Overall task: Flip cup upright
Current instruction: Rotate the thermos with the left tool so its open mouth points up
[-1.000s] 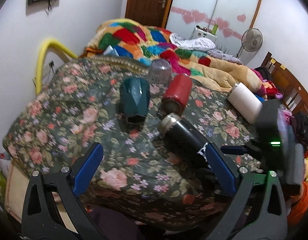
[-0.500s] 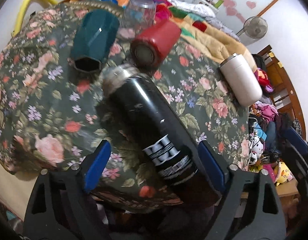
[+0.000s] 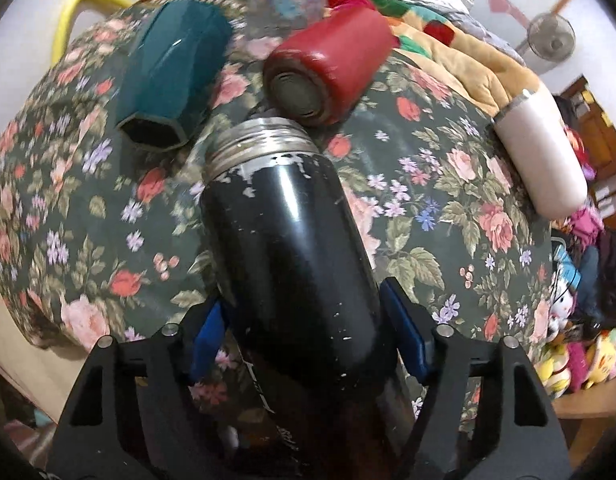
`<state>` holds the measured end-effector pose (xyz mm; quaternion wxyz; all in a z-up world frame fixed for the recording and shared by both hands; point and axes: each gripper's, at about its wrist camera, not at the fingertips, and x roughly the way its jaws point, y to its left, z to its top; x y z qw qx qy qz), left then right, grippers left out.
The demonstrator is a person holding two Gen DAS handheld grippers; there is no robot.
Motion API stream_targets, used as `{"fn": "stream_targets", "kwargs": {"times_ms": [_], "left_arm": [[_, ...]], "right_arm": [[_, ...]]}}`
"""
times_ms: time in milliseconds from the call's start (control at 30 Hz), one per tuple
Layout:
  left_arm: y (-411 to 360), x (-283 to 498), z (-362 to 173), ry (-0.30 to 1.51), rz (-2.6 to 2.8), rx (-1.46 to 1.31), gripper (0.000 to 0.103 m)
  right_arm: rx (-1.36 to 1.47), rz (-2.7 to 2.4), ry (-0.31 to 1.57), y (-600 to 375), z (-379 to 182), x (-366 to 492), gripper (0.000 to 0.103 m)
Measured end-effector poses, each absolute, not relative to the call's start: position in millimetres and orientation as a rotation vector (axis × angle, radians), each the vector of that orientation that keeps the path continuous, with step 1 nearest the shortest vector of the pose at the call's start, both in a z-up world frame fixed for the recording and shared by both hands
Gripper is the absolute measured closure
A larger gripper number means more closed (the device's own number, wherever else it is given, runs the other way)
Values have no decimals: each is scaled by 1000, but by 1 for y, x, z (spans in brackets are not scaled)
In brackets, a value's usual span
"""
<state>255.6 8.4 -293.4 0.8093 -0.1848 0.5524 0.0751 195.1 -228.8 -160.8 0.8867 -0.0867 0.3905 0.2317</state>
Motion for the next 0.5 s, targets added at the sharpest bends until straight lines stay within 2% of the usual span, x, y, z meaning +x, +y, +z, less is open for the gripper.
{"fn": "stream_targets", "kwargs": {"times_ms": [133,500], "left_arm": [[-3,259,-279,1130,126,-342,35],[-25,221,-171,802,32,-199,39]], "right_arm": [[-158,461,812,-235,-160,195,37],[-139,414,786,-246,-154,193,37]]}}
